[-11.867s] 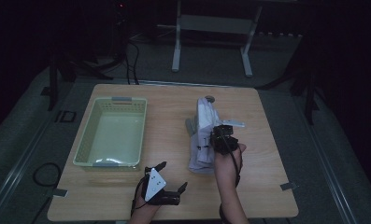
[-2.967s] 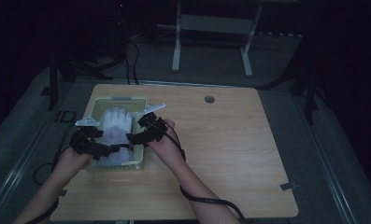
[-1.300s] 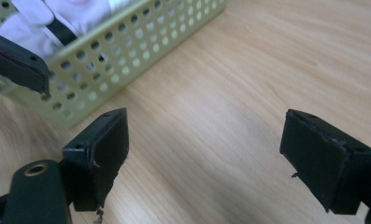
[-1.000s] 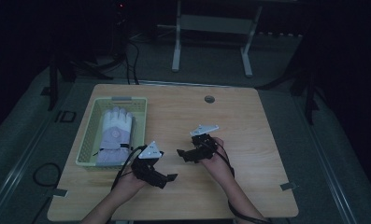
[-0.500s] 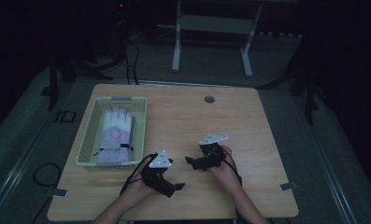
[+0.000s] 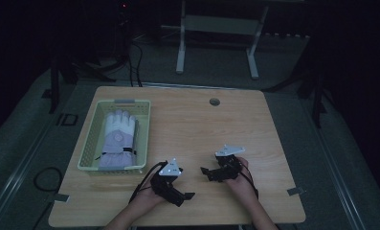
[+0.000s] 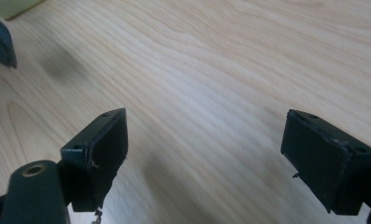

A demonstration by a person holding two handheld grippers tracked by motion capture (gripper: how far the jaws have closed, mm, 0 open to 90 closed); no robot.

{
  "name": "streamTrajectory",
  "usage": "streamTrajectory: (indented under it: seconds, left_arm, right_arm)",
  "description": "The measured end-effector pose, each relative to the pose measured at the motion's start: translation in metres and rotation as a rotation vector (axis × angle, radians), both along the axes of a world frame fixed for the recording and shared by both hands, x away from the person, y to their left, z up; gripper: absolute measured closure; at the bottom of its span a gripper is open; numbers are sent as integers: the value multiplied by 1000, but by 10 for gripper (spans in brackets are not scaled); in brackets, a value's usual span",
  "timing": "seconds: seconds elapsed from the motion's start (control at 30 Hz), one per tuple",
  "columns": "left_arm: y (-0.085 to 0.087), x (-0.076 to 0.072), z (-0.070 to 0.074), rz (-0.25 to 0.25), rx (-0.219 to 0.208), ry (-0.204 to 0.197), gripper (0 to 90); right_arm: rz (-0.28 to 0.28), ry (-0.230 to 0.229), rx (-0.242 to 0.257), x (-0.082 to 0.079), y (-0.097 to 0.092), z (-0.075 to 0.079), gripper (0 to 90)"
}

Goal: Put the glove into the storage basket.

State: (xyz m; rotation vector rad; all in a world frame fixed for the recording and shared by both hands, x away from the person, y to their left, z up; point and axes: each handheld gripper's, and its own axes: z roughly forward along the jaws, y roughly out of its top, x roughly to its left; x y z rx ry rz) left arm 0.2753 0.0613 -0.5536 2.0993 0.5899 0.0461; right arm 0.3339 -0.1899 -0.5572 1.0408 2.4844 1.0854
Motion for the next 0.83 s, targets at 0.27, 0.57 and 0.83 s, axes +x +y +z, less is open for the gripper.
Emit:
streamTrajectory:
  seconds: [0.27,0.57,0.83]
  left_arm:
    - [-3,-3,-4,1,28,-22,12]
    - [-4,-9,-5,-7,26,-50,12]
    - [-2,-11,-10,1,22,-40,12]
  right_arm:
    - [-23,-7,4,-8,-19,-3,149]
    - [-25,-23,28,-10,-27,-1,144]
    - [-30,-38,25,-10,-29,-2,146]
